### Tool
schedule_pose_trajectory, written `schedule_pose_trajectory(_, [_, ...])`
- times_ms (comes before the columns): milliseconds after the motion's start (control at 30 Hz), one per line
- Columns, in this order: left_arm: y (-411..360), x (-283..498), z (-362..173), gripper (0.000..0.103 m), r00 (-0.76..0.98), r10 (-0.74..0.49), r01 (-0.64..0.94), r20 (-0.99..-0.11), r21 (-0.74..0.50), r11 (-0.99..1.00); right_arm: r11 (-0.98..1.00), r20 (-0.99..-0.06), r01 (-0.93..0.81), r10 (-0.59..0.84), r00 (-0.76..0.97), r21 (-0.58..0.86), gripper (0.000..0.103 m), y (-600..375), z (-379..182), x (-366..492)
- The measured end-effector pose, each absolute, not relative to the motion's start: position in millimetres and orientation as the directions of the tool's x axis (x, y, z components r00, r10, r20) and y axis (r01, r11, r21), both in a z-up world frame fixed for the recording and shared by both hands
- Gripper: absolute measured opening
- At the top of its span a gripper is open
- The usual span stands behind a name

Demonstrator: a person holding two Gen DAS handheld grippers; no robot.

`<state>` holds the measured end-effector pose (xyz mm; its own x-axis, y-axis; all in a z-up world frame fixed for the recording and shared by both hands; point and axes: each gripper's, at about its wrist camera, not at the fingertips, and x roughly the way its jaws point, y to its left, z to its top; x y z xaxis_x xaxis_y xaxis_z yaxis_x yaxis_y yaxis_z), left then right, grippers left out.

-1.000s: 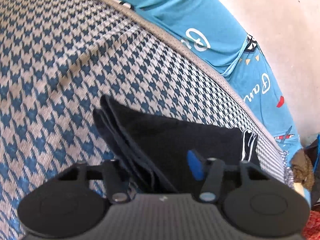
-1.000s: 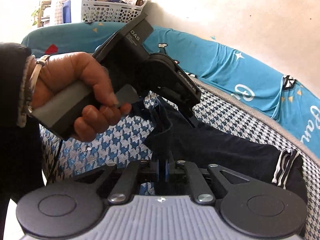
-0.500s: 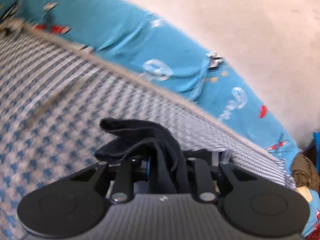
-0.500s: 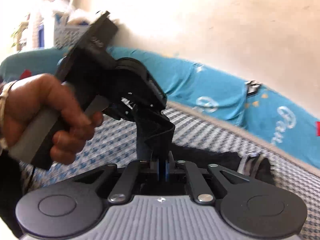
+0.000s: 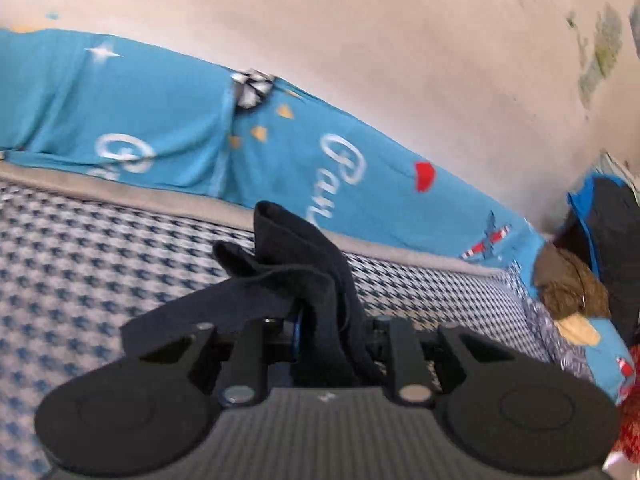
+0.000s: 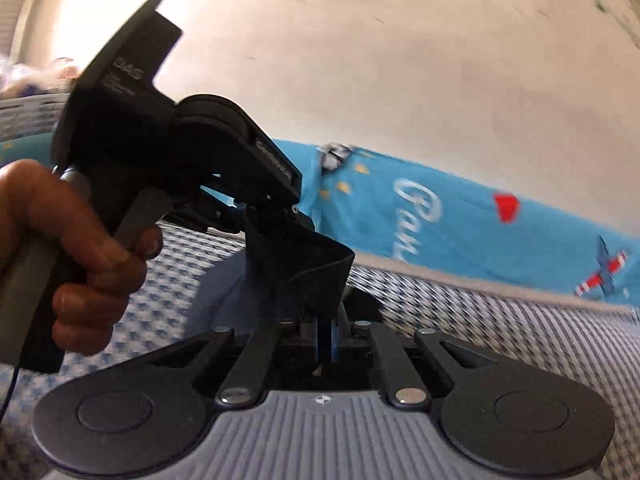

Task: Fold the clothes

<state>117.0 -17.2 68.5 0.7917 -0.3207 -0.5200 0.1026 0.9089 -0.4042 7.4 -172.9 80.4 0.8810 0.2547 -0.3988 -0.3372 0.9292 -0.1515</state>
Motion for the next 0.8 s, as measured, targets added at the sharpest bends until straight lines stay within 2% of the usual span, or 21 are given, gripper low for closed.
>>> schedule_pose_trajectory(100, [-39, 138, 50, 0.028, 0.745, -0.366, 0.134, -0.558, -0.412, 0.901, 0.96, -0.469, -0.255, 0.173, 0.866, -0.116, 0.005, -187, 71, 25])
schedule_pose_trajectory(167, [-47, 148, 37, 0.053, 0.714, -0.388, 0.137, -0.583, -0.427, 0.894, 0.979, -0.536, -0.187, 0.116, 0.836, -0.08, 0.007, -197, 64, 39])
schedule_pose_trajectory(200, [-48, 151, 35, 0.058, 0.712, -0.384, 0.13, -0.587, -0.428, 0.895, 0.987, -0.572, -0.151, 0.09, 0.815, -0.059, 0.01, -203, 61, 44])
schedule_pose_trajectory(267, [-45, 150, 39, 0.082, 0.731, -0.37, 0.106, -0.574, -0.44, 0.892, 0.997, -0.622, -0.079, 0.049, 0.782, -0.021, 0.014, -216, 57, 53])
schedule_pose_trajectory(333, [-34, 145, 49, 0.092, 0.762, -0.363, 0.086, -0.536, -0.473, 0.877, 1.0, -0.631, -0.026, 0.026, 0.776, 0.008, 0.017, -225, 58, 55])
schedule_pose_trajectory(367, [-29, 143, 55, 0.092, 0.775, -0.36, 0.08, -0.52, -0.484, 0.872, 1.0, -0.625, -0.007, 0.018, 0.78, 0.021, 0.021, -229, 60, 53])
schedule_pose_trajectory(433, [-19, 138, 70, 0.092, 0.788, -0.342, 0.085, -0.512, -0.46, 0.884, 0.999, -0.614, 0.029, 0.005, 0.789, 0.046, 0.022, -235, 64, 50])
schedule_pose_trajectory(600, [15, 113, 94, 0.096, 0.787, -0.268, 0.058, -0.555, -0.366, 0.929, 0.991, -0.577, -0.049, 0.111, 0.809, 0.122, 0.023, -240, 76, 55])
schedule_pose_trajectory(733, [37, 87, 88, 0.1, 0.777, -0.182, 0.032, -0.603, -0.251, 0.967, 0.977, -0.541, -0.114, 0.196, 0.818, 0.181, 0.023, -244, 85, 59])
schedule_pose_trajectory(800, [46, 80, 80, 0.1, 0.77, -0.163, 0.02, -0.617, -0.232, 0.973, 0.95, -0.527, -0.18, 0.293, 0.797, 0.256, 0.023, -244, 87, 63])
